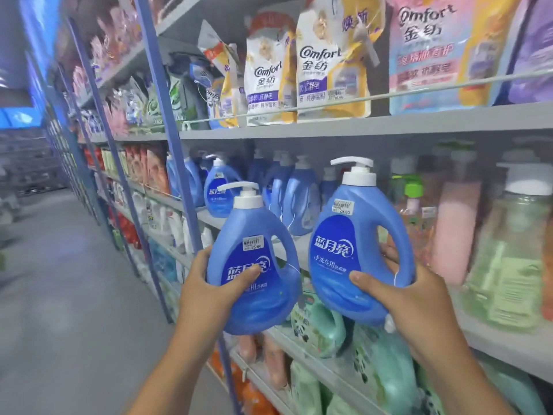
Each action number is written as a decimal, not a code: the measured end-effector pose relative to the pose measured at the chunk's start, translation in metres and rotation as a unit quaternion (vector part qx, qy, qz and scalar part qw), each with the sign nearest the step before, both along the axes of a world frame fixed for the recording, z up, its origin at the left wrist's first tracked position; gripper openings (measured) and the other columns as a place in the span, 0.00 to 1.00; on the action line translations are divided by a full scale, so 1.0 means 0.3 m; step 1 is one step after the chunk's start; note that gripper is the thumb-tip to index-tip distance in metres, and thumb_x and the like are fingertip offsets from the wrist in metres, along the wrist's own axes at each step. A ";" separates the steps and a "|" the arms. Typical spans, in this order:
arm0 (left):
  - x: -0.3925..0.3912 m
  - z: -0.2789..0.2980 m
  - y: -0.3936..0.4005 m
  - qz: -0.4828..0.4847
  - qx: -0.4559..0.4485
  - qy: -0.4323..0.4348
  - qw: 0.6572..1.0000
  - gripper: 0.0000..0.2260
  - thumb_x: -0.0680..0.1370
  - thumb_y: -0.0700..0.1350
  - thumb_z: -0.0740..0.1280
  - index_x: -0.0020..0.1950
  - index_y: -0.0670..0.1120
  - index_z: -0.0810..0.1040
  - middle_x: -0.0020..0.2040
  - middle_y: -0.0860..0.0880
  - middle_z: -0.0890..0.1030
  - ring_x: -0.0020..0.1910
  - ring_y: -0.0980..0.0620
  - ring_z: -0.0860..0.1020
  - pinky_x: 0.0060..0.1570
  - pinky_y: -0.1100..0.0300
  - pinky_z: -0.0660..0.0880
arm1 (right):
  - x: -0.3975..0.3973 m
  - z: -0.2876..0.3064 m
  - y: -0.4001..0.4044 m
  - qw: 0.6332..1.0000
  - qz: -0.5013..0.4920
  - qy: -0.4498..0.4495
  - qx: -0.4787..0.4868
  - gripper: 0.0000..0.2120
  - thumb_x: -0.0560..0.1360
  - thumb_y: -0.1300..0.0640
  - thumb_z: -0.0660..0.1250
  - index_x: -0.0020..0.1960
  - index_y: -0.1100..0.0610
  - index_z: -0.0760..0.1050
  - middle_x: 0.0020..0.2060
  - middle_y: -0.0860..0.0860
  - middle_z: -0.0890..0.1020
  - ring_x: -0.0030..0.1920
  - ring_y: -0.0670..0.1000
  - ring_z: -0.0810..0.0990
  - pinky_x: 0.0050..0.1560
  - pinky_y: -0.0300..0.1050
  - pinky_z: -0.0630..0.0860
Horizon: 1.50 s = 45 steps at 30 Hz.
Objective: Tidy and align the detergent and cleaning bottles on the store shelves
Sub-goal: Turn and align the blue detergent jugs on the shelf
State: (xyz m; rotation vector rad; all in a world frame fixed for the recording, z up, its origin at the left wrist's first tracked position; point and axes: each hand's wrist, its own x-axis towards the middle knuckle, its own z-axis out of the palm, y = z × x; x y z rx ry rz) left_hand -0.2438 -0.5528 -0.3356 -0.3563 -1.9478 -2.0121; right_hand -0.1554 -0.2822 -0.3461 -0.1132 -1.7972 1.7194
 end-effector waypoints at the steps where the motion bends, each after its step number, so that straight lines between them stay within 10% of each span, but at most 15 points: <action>1: -0.063 0.008 0.001 -0.002 -0.003 -0.003 1.000 0.26 0.58 0.59 0.84 0.53 0.64 0.80 0.49 0.55 0.87 0.44 0.53 0.87 0.39 0.55 0.84 | -0.069 0.001 -0.001 1.000 -0.008 -0.008 0.003 0.21 0.65 0.57 0.83 0.56 0.46 0.85 0.49 0.40 0.88 0.49 0.42 0.87 0.46 0.39 0.83; 7: -0.439 0.033 -0.009 -0.009 -0.004 0.007 1.000 0.25 0.58 0.61 0.83 0.52 0.66 0.79 0.48 0.57 0.86 0.45 0.54 0.87 0.42 0.53 0.85 | -0.388 -0.003 0.002 0.995 -0.083 -0.043 0.041 0.15 0.65 0.59 0.84 0.46 0.46 0.84 0.42 0.37 0.87 0.43 0.37 0.86 0.37 0.31 0.79; 12: -0.754 0.004 -0.015 -0.042 0.019 0.013 0.999 0.27 0.57 0.62 0.82 0.54 0.64 0.79 0.50 0.56 0.86 0.48 0.53 0.86 0.45 0.51 0.84 | -0.544 -0.026 -0.037 0.980 -0.174 -0.077 0.060 0.17 0.64 0.55 0.85 0.48 0.49 0.82 0.43 0.38 0.87 0.45 0.41 0.86 0.47 0.49 0.82; 19: -1.171 -0.039 -0.015 -0.162 -0.012 0.025 0.986 0.28 0.60 0.61 0.81 0.57 0.60 0.78 0.50 0.56 0.86 0.48 0.55 0.86 0.47 0.52 0.82 | -0.685 -0.039 -0.135 0.934 -0.325 -0.115 0.098 0.18 0.64 0.56 0.85 0.48 0.47 0.80 0.40 0.34 0.85 0.43 0.34 0.83 0.35 0.29 0.73; 25: -1.356 -0.058 0.055 -0.337 -0.038 0.010 0.941 0.32 0.57 0.63 0.83 0.59 0.64 0.77 0.53 0.55 0.86 0.47 0.55 0.86 0.41 0.62 0.83 | -0.744 -0.037 -0.160 0.861 -0.465 -0.163 0.130 0.30 0.61 0.49 0.86 0.58 0.48 0.76 0.50 0.39 0.84 0.50 0.47 0.84 0.46 0.50 0.78; 30: -1.381 -0.045 0.129 -0.459 -0.050 0.005 0.887 0.27 0.64 0.57 0.82 0.60 0.68 0.77 0.54 0.57 0.86 0.51 0.55 0.86 0.44 0.63 0.82 | -0.784 -0.008 -0.198 0.827 -0.502 -0.173 0.185 0.33 0.64 0.53 0.85 0.59 0.42 0.68 0.47 0.36 0.78 0.47 0.50 0.78 0.40 0.36 0.70; 35: -1.348 -0.031 0.097 -0.383 -0.125 0.090 0.911 0.28 0.68 0.63 0.75 0.67 0.63 0.75 0.61 0.60 0.80 0.58 0.61 0.80 0.58 0.61 0.78 | -0.851 0.065 -0.278 0.745 -0.590 -0.067 0.303 0.32 0.69 0.46 0.74 0.68 0.57 0.71 0.61 0.56 0.76 0.61 0.60 0.74 0.64 0.53 0.70; 38: -1.434 0.011 -0.049 -0.149 -0.086 0.212 0.962 0.17 0.74 0.61 0.70 0.61 0.60 0.77 0.58 0.62 0.77 0.60 0.59 0.78 0.60 0.67 0.72 | -0.965 0.126 -0.371 0.813 -0.485 0.032 0.320 0.20 0.75 0.42 0.71 0.64 0.49 0.75 0.58 0.38 0.76 0.61 0.52 0.77 0.64 0.45 0.72; 41: -1.562 0.043 -0.202 0.027 -0.074 0.221 0.972 0.18 0.75 0.59 0.72 0.62 0.56 0.76 0.57 0.60 0.74 0.59 0.53 0.77 0.63 0.53 0.74 | -1.088 0.182 -0.431 0.895 -0.363 -0.025 0.259 0.28 0.69 0.38 0.77 0.65 0.44 0.74 0.59 0.32 0.75 0.61 0.40 0.77 0.54 0.37 0.74; 45: -1.692 0.056 -0.251 -0.092 -0.150 0.059 0.983 0.36 0.68 0.63 0.76 0.73 0.57 0.68 0.67 0.57 0.75 0.64 0.54 0.76 0.67 0.47 0.74 | -1.202 0.241 -0.440 0.900 -0.320 -0.143 0.258 0.36 0.64 0.37 0.79 0.67 0.39 0.69 0.58 0.35 0.75 0.56 0.42 0.75 0.48 0.40 0.69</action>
